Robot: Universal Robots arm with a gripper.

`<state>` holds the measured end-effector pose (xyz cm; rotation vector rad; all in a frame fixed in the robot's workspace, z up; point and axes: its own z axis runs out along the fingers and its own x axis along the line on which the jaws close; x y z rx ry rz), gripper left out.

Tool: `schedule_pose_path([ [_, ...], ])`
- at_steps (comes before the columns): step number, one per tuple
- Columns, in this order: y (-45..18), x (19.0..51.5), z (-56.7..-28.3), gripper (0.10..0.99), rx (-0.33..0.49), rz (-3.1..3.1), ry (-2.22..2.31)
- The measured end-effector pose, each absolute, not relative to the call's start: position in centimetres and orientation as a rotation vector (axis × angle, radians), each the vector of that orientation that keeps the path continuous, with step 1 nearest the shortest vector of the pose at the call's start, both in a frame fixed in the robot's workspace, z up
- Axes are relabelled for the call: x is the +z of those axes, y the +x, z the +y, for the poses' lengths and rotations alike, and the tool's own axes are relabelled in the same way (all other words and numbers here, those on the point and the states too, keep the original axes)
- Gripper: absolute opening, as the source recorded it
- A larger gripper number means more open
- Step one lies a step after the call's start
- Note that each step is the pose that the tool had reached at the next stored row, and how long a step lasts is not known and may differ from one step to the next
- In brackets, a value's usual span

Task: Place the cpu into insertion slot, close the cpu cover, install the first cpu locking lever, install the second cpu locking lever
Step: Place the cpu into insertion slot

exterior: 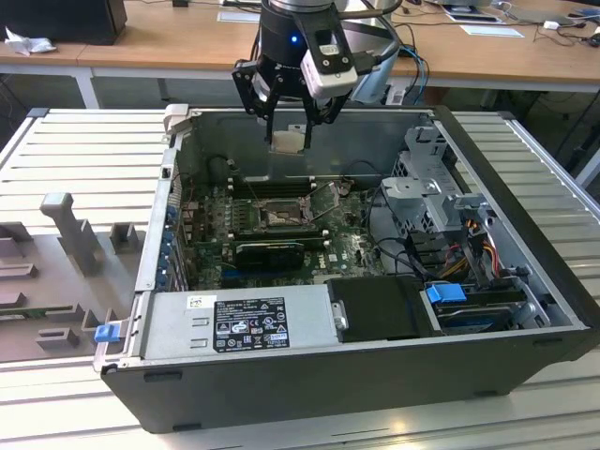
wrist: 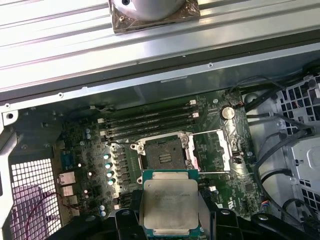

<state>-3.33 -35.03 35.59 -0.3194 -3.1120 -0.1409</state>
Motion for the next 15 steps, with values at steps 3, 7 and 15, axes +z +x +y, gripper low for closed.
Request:
schedule_pose_path([
  [3,-3.33,35.59,-35.03,0.525,-0.141,-3.111,-0.338],
  [7,-3.33,35.58,-35.03,0.525,-0.141,-3.109,-0.356],
  [15,-3.33,35.56,-35.03,0.525,-0.141,-3.104,-0.408],
])
